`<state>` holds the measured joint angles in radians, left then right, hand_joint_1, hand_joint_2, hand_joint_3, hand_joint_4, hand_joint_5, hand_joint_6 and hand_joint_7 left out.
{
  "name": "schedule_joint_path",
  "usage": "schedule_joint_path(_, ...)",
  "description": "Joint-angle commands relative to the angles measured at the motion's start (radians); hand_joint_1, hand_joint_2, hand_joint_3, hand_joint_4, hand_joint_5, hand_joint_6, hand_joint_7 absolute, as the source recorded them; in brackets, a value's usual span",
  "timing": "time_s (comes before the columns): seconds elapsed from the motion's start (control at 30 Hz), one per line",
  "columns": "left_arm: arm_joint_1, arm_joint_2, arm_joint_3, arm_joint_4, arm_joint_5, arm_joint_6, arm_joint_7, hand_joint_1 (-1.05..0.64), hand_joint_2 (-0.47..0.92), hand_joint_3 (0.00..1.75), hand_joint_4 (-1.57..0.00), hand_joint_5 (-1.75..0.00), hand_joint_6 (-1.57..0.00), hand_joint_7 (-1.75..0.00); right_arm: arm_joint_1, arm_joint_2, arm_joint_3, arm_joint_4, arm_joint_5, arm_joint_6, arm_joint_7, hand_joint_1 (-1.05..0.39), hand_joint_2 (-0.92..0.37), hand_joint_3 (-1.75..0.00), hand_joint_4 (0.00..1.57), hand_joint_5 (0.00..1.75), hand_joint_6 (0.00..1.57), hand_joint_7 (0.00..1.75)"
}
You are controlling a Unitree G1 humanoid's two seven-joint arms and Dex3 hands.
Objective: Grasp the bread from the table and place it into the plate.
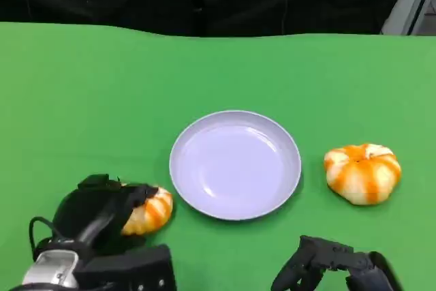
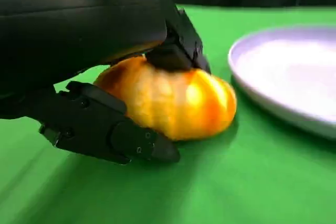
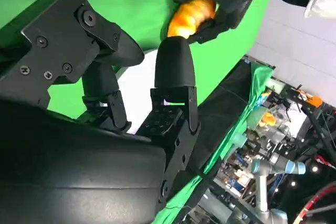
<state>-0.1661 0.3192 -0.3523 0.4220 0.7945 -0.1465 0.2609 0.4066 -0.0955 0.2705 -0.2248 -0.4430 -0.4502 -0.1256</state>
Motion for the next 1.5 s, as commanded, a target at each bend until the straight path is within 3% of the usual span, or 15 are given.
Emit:
schedule_joint_path(0.03,0.015,0.017,0.005,0.03,-0.029,-0.112,0.119,-0.13,0.44,1.16,-0.88,-1.74,-0.77,-1.54,0.006,-0.003,-0.002,-0.015,0.008,0.004,0.001,-0.03,-0.3,-1.28,0.78,1.52,0.86,1.15)
schedule_joint_path(0.13,0.025,0.015,0.03,0.019,-0.043,-0.16,0.2,-0.12,0.4,1.22,-0.9,-1.74,-0.75,-1.62,0.0,-0.001,0.0,-0.008,0.004,0.003,-0.003,-0.03,-0.3,-1.28,0.79,1.52,0.86,1.15)
schedule_joint_path(0.3,0.056,0.016,0.065,-0.025,-0.043,-0.207,0.317,-0.09,0.29,1.37,-0.93,-1.75,-0.82,-1.53,-0.007,0.004,0.005,-0.008,-0.004,0.018,-0.003,-0.03,-0.3,-1.28,0.79,1.52,0.86,1.15)
schedule_joint_path(0.53,0.058,0.035,0.08,-0.04,-0.021,-0.38,0.496,-0.11,0.15,1.67,-0.97,-1.75,-0.92,-1.41,-0.048,0.014,0.011,0.021,-0.091,0.034,-0.048,-0.11,-0.3,-1.23,0.85,1.55,0.89,1.11)
schedule_joint_path(0.67,0.027,0.032,0.076,-0.036,-0.008,-0.432,0.526,-0.15,0.14,1.71,-0.96,-1.75,-0.92,-1.41,-0.063,0.017,0.017,0.041,-0.094,0.032,-0.056,-0.12,-0.31,-1.22,0.85,1.58,0.9,1.1)
schedule_joint_path(0.9,-0.076,-0.01,0.048,-0.016,0.003,-0.44,0.481,-0.16,0.1,1.71,-0.98,-1.75,-0.92,-1.46,-0.082,0.028,0.044,0.073,-0.105,0.03,-0.067,-0.11,-0.32,-1.21,0.83,1.6,0.9,1.09)
schedule_joint_path(0.97,-0.121,-0.029,0.033,0.013,0.004,-0.428,0.459,-0.14,0.12,1.67,-0.97,-1.75,-0.84,-1.62,-0.086,0.035,0.058,0.084,-0.111,0.026,-0.079,-0.1,-0.32,-1.2,0.82,1.59,0.9,1.09)
schedule_joint_path(1.03,-0.148,-0.039,0.025,0.033,0.0,-0.414,0.436,-0.11,0.15,1.62,-0.95,-1.75,-0.81,-1.66,-0.089,0.038,0.07,0.094,-0.108,0.021,-0.084,-0.09,-0.32,-1.2,0.82,1.57,0.9,1.08)
schedule_joint_path(1.17,-0.242,-0.071,0.006,0.128,0.0,-0.38,0.404,-0.07,0.23,1.45,-0.91,-1.75,-0.87,-1.5,-0.083,0.059,0.097,0.088,-0.114,0.049,-0.086,-0.08,-0.31,-1.22,0.8,1.54,0.89,1.08)
schedule_joint_path(1.5,-0.36,-0.14,-0.066,0.302,0.012,-0.345,0.414,-0.1,0.25,1.41,-0.9,-1.75,-0.89,-1.37,-0.071,0.05,0.095,0.07,-0.152,0.06,-0.118,-0.11,-0.29,-1.26,0.81,1.47,0.89,1.07)
